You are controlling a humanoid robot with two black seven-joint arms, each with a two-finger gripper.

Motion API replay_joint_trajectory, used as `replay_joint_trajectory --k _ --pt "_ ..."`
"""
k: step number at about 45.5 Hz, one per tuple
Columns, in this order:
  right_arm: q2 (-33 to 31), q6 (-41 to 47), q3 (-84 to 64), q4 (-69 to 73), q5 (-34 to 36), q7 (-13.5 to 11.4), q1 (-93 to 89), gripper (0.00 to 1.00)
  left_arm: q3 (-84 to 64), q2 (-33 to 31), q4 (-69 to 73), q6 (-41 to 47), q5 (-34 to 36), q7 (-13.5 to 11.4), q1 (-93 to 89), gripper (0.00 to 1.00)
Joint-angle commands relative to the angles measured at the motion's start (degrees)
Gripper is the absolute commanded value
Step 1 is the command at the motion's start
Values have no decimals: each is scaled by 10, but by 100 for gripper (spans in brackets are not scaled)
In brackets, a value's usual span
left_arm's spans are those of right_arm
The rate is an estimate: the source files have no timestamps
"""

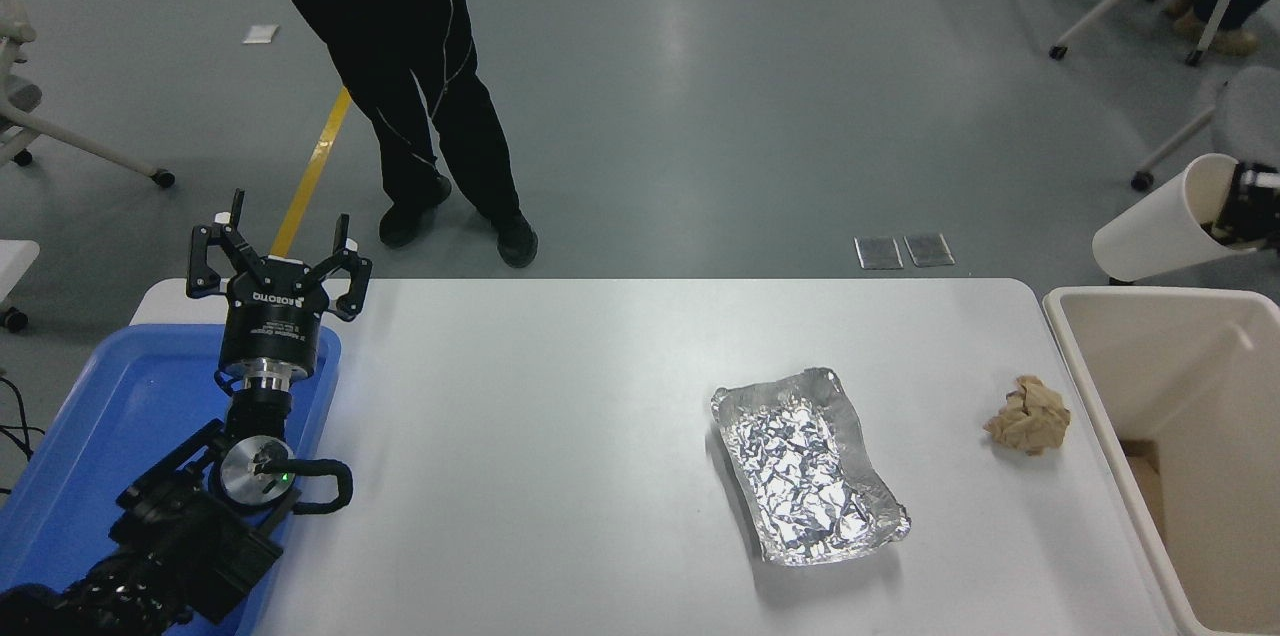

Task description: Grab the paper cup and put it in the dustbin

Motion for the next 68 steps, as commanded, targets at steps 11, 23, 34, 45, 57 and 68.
replay_joint_trajectory --k 11,23,34,45,57,68 --pt "59 -120 249 -376 238 -18 -558 0 0 0 0 1 0 0 0 99" --pt "171 -189 386 -518 284 -95 -725 0 0 0 1 1 0 0 0 99" --pt "231 -295 464 -518 284 -215 -754 0 0 0 1 1 0 0 0 99" --pt "278 -331 485 -518 285 -270 -769 0 0 0 1 1 0 0 0 99" --pt "278 -334 485 -518 286 -265 -768 84 0 0 1 1 0 0 0 99" --pt "279 -323 485 -513 285 -265 -735 100 0 0 1 1 0 0 0 99"
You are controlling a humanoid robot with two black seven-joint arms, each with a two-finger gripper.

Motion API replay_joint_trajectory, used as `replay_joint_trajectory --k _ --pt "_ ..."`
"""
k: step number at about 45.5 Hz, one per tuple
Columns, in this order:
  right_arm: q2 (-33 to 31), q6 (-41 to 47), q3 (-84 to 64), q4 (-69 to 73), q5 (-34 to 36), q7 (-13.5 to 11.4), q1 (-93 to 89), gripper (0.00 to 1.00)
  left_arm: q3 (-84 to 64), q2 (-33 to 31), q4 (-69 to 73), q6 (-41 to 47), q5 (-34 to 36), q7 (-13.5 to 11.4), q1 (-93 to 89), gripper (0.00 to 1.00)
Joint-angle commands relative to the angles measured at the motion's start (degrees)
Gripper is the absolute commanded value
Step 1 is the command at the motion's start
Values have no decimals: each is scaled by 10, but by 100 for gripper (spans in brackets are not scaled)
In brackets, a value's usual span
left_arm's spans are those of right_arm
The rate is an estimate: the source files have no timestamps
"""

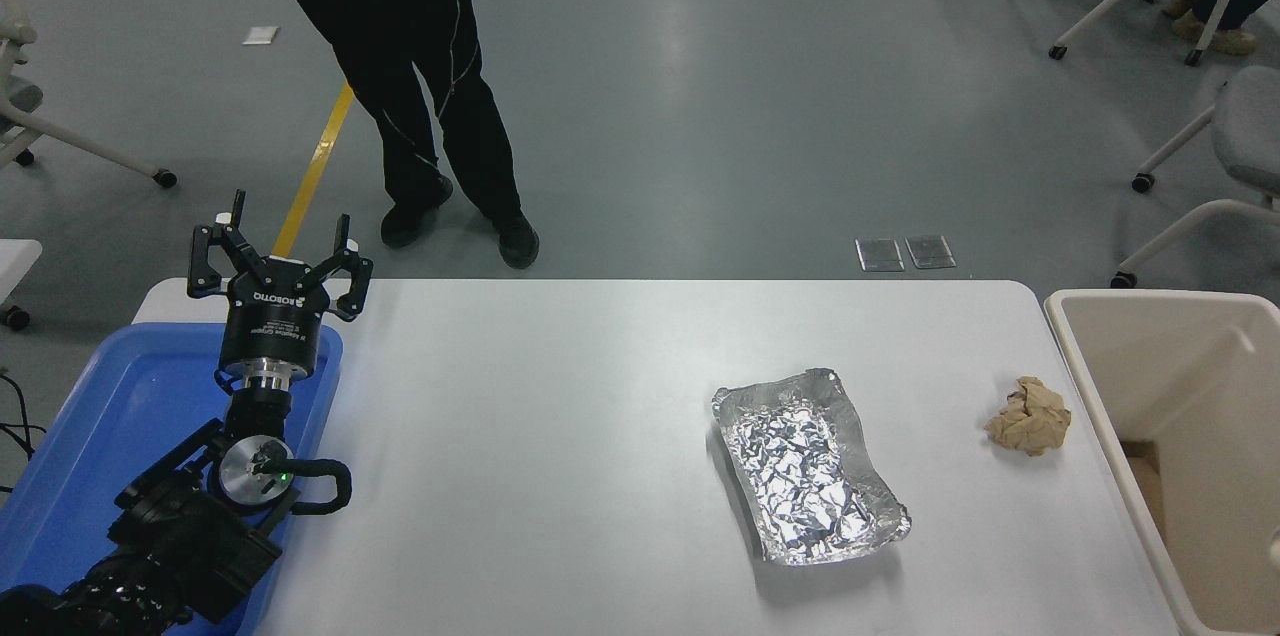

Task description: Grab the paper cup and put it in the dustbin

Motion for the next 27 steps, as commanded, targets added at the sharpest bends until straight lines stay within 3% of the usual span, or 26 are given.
replay_joint_trajectory --k 1,13,20,27 --pt "5 0 3 2 0 -4 22 100 0 0 0 -1 0 0 0 99" --pt "-35 46 -7 12 -11 4 93 100 0 0 0 -1 0 0 1 99" --pt "-119 103 -11 102 -31 32 180 100 0 0 -1 -1 0 0 0 99" --pt "-238 108 -62 319 -141 34 323 100 0 0 -1 -1 0 0 0 99"
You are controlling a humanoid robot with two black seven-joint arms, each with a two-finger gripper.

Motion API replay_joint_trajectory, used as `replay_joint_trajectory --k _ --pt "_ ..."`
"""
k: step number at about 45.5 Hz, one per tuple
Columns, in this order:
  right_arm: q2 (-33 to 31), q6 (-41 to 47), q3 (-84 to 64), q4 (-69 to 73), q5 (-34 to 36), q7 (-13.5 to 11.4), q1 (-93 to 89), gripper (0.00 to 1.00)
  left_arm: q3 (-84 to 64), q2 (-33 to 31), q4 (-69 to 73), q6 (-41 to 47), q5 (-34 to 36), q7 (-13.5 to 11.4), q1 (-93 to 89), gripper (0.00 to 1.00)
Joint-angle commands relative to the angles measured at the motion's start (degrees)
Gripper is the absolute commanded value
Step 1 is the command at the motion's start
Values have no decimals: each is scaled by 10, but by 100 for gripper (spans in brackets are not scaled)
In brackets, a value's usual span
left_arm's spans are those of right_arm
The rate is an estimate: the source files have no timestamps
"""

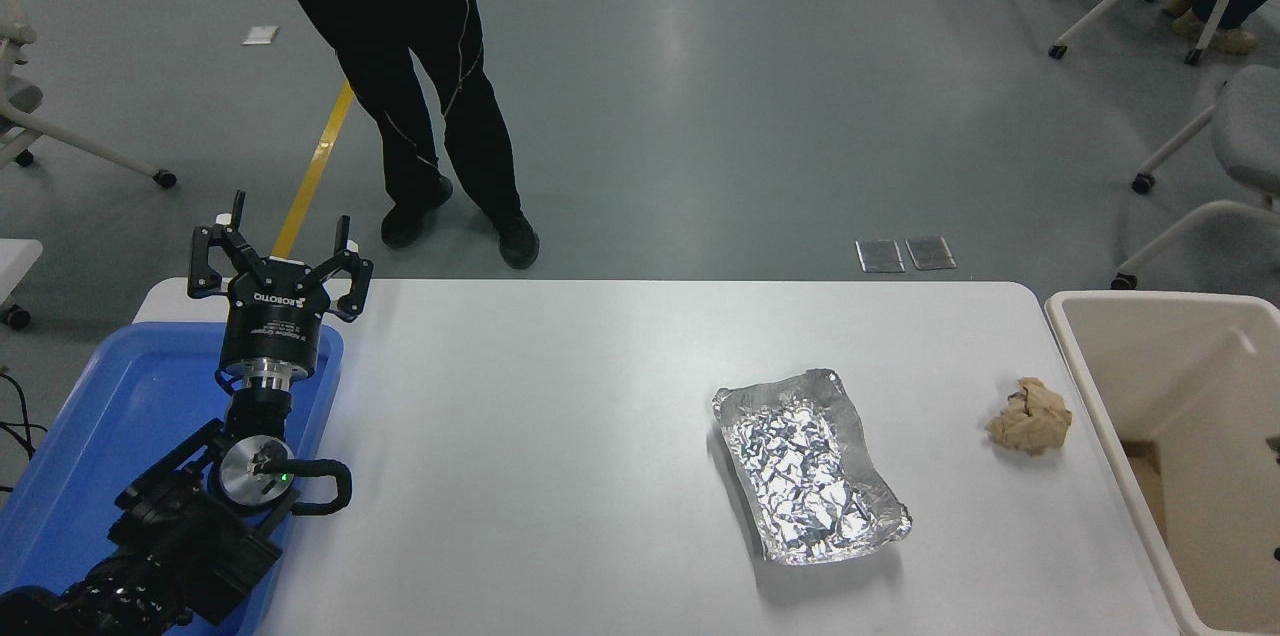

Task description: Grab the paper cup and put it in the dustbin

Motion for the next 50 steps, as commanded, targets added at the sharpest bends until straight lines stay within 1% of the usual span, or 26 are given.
replay_joint_trajectory --k 1,5,7,9,15,20,23,27,32,43,45,47,50 --pt "-166 32 -63 286 -134 13 216 100 0 0 0 -1 0 0 -1 99" --pt "-196 37 -105 411 -194 13 327 100 0 0 0 -1 0 0 -1 99" --pt "-197 43 -132 456 -213 13 378 100 0 0 0 0 0 0 -1 99" --pt "-190 49 -168 488 -218 13 427 100 0 0 0 -1 0 0 -1 99" --pt "-133 66 -321 548 -218 13 569 100 0 0 0 -1 0 0 -1 99" --pt "-88 78 -422 665 -217 13 708 100 0 0 0 -1 0 0 -1 99" --pt "-49 103 -463 721 -214 12 779 100 0 0 0 -1 0 0 -1 99" --pt "6 147 -496 791 -195 10 857 100 0 0 0 -1 0 0 -1 99" --pt "40 209 -500 845 -151 7 921 100 0 0 0 -1 0 0 -1 99" --pt "126 327 -493 878 -78 1 1016 100 0 0 0 0 0 0 -1 99" --pt "135 337 -493 877 -68 -6 1021 100 0 0 0 0 0 0 -1 99" --pt "142 338 -494 877 -63 -20 1022 100 0 0 0 0 0 0 -1 99" --pt "152 337 -497 876 -59 -55 1022 100 0 0 0 -1 0 0 -1 99"
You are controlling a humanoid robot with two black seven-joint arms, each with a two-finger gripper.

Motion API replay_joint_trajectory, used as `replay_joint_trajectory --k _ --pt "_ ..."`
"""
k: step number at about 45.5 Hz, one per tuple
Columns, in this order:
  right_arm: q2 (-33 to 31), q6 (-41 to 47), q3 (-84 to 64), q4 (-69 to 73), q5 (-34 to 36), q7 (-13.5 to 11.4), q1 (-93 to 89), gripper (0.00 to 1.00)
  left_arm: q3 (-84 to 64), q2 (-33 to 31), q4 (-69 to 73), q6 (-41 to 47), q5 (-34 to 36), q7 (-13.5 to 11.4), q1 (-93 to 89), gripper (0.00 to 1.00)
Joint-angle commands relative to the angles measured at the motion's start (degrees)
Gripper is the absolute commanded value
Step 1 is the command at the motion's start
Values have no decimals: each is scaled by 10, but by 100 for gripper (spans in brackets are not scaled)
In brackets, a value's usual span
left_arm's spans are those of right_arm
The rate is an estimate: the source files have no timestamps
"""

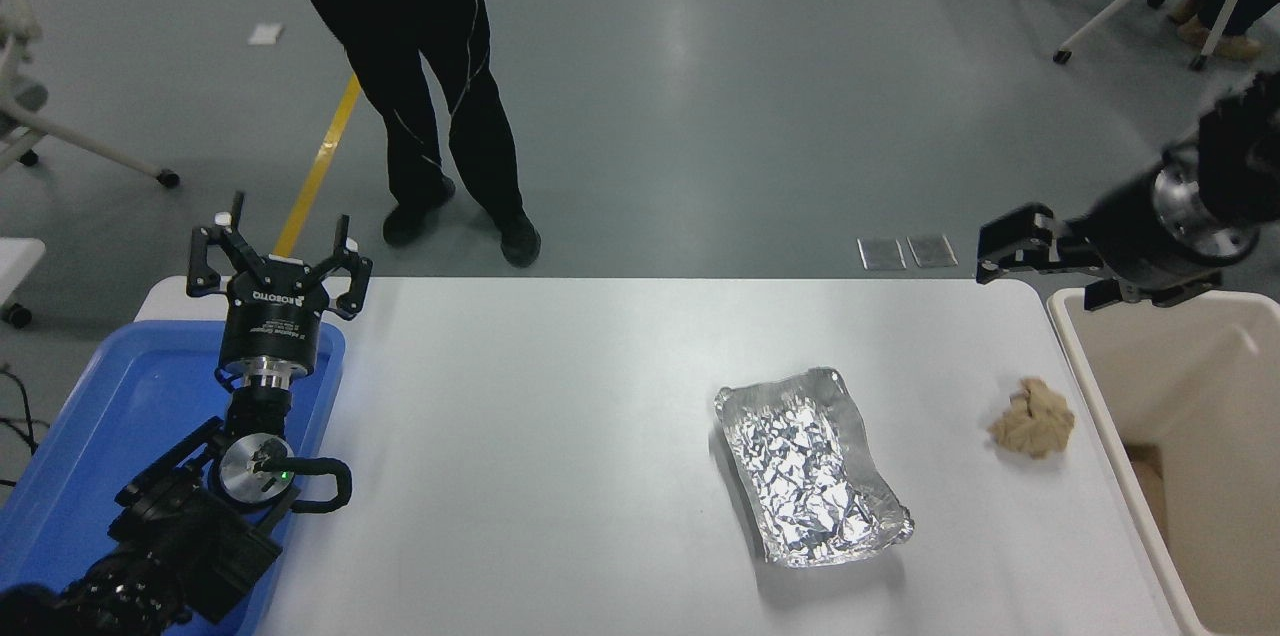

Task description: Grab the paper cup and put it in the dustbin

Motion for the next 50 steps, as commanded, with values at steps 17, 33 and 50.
replay_joint_trajectory --k 17,33,50 --pt "94 58 -13 30 141 -208 72 100 0 0 0 -1 0 0 0 99" --pt "88 47 11 30 159 -208 63 100 0 0 0 0 0 0 0 99" --pt "76 42 30 30 244 -208 57 100 0 0 0 0 0 0 0 99"
